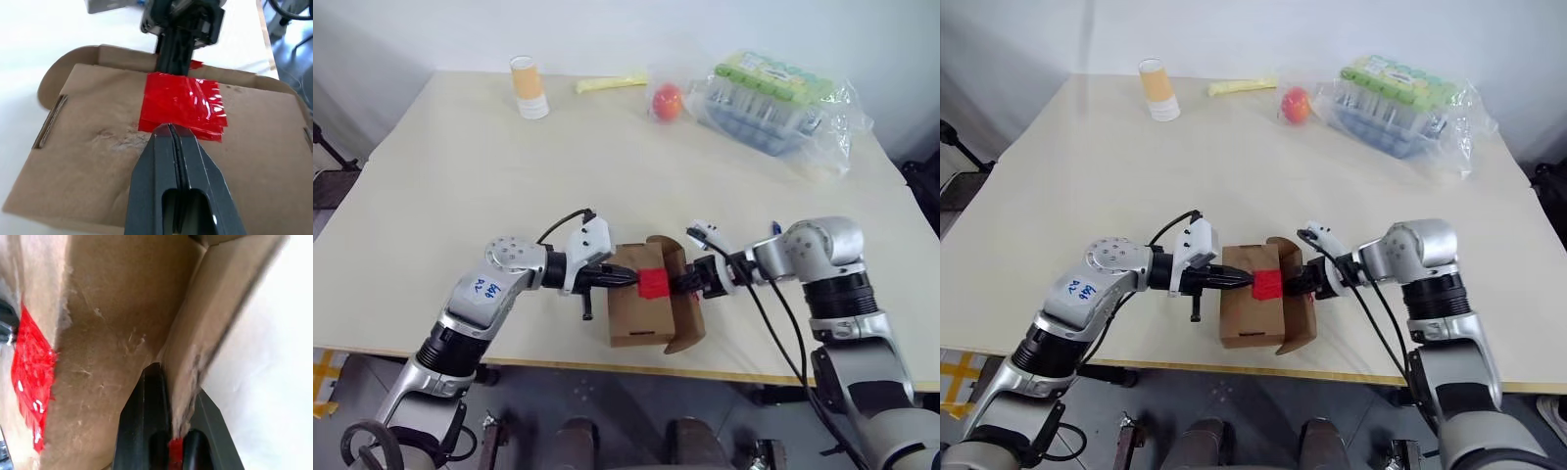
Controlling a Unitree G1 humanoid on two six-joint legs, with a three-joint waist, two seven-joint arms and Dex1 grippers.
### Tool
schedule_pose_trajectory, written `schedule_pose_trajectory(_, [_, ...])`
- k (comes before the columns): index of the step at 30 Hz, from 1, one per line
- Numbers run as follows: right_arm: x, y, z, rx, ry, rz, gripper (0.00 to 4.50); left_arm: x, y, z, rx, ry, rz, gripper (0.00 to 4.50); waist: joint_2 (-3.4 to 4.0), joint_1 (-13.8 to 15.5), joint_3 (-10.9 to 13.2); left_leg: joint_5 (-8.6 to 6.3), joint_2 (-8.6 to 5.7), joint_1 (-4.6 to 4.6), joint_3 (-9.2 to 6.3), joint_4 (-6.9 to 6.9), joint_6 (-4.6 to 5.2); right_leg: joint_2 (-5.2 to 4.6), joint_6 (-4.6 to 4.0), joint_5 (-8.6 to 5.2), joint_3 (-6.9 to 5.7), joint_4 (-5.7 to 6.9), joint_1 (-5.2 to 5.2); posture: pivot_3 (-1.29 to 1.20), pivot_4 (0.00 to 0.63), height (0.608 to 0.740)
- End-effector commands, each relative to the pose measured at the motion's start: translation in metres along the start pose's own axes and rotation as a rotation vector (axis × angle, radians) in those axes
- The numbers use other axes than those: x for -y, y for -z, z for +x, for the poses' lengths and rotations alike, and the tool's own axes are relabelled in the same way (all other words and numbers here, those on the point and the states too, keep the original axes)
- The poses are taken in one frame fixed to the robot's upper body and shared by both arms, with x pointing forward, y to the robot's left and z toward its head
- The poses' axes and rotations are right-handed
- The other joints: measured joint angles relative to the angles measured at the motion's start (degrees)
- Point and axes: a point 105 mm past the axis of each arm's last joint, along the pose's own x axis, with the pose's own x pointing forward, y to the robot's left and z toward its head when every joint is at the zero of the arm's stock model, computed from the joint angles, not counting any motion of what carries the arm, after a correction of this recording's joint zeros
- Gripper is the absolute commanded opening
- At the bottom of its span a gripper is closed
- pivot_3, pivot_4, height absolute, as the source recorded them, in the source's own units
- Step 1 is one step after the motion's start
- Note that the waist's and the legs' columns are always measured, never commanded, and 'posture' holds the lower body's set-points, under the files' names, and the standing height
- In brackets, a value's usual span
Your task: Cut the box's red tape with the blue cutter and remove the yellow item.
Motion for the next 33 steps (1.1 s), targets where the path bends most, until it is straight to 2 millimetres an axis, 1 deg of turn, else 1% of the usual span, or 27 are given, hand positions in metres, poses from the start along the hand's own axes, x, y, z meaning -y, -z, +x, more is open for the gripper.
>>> schedule_pose_trajectory(1, [-0.031,-0.026,-0.033,0.063,-0.036,-0.147,0.16,-0.004,0.019,0.015,0.060,-0.047,-0.063,0.00,-0.01,0.21,0.02,0.00,0.01,-0.06,-0.04,0.00,0.00,0.00,0.00,0.00,-0.06,-0.01,-0.05,0.00,0.150,0.740])
schedule_pose_trajectory(3, [-0.030,-0.031,-0.046,0.066,0.010,-0.167,0.16,-0.004,0.021,0.027,0.080,-0.050,-0.045,0.00,-0.03,0.23,0.03,0.00,0.02,-0.18,-0.14,0.00,0.00,0.01,0.00,0.00,-0.18,-0.06,-0.09,0.00,0.150,0.740])
schedule_pose_trajectory(5, [-0.027,-0.033,-0.056,0.061,0.059,-0.178,0.16,-0.004,0.018,0.037,0.110,-0.047,-0.039,0.00,-0.04,0.17,0.03,-0.01,0.00,-0.31,-0.15,0.00,0.01,0.01,0.01,0.00,-0.21,-0.14,-0.15,0.00,0.150,0.740])
schedule_pose_trajectory(9, [-0.024,-0.034,-0.067,0.048,0.103,-0.178,0.16,-0.005,0.012,0.050,0.156,-0.047,-0.027,0.00,-0.06,0.15,0.05,-0.01,-0.01,-0.50,-0.14,0.05,0.03,0.00,0.01,0.01,-0.24,-0.15,-0.31,0.00,0.150,0.740])
schedule_pose_trajectory(12, [-0.023,-0.033,-0.077,0.015,0.162,-0.212,0.16,-0.009,0.005,0.060,0.213,-0.075,-0.008,0.00,-0.06,0.23,0.05,-0.01,-0.02,-0.53,-0.13,0.05,0.03,-0.01,0.01,0.01,-0.25,-0.14,-0.33,0.00,0.150,0.740])
schedule_pose_trajectory(14, [-0.025,-0.036,-0.082,0.004,0.184,-0.229,0.16,-0.011,0.000,0.065,0.252,-0.092,0.005,0.00,-0.08,0.28,0.06,-0.02,-0.03,-0.56,-0.15,0.07,0.03,-0.02,0.02,0.01,-0.27,-0.15,-0.33,0.00,0.150,0.740])
schedule_pose_trajectory(17, [-0.035,-0.044,-0.087,-0.007,0.202,-0.265,0.16,-0.012,-0.007,0.071,0.319,-0.127,0.011,0.00,-0.08,0.18,0.07,-0.02,-0.02,-0.57,-0.13,0.06,0.04,-0.02,0.02,0.01,-0.27,-0.15,-0.38,0.00,0.150,0.740])
schedule_pose_trajectory(21, [-0.045,-0.048,-0.092,-0.035,0.207,-0.300,0.16,-0.016,-0.012,0.075,0.379,-0.182,0.016,0.00,-0.08,0.18,0.07,-0.02,-0.01,-0.68,-0.12,0.07,0.04,-0.02,0.02,0.01,-0.26,-0.11,-0.52,0.00,0.150,0.740])
schedule_pose_trajectory(25, [-0.045,-0.040,-0.090,-0.100,0.236,-0.334,0.16,-0.014,-0.009,0.075,0.397,-0.192,0.015,0.00,-0.08,0.31,0.07,-0.02,-0.02,-0.73,-0.12,0.03,0.04,-0.03,0.02,0.01,-0.26,-0.09,-0.60,0.00,0.150,0.740])
schedule_pose_trajectory(27, [-0.045,-0.037,-0.088,-0.123,0.248,-0.350,0.16,-0.013,-0.008,0.072,0.404,-0.198,0.016,0.00,-0.08,0.54,0.07,-0.02,-0.02,-0.77,-0.13,0.02,0.04,-0.04,0.02,0.01,-0.28,-0.10,-0.64,0.00,0.150,0.740])
schedule_pose_trajectory(30, [-0.045,-0.039,-0.083,-0.119,0.257,-0.363,0.16,-0.012,-0.005,0.067,0.400,-0.203,0.022,0.00,-0.08,0.66,0.07,-0.02,-0.02,-0.77,-0.13,0.01,0.04,-0.04,0.02,0.01,-0.28,-0.10,-0.64,0.00,0.150,0.740])
schedule_pose_trajectory(33, [-0.057,-0.040,-0.076,-0.119,0.214,-0.405,0.16,-0.010,-0.001,0.058,0.375,-0.194,0.033,0.00,-0.08,0.70,0.06,-0.02,-0.01,-0.76,-0.13,0.01,0.04,-0.04,0.02,0.01,-0.29,-0.09,-0.64,0.00,0.150,0.740])
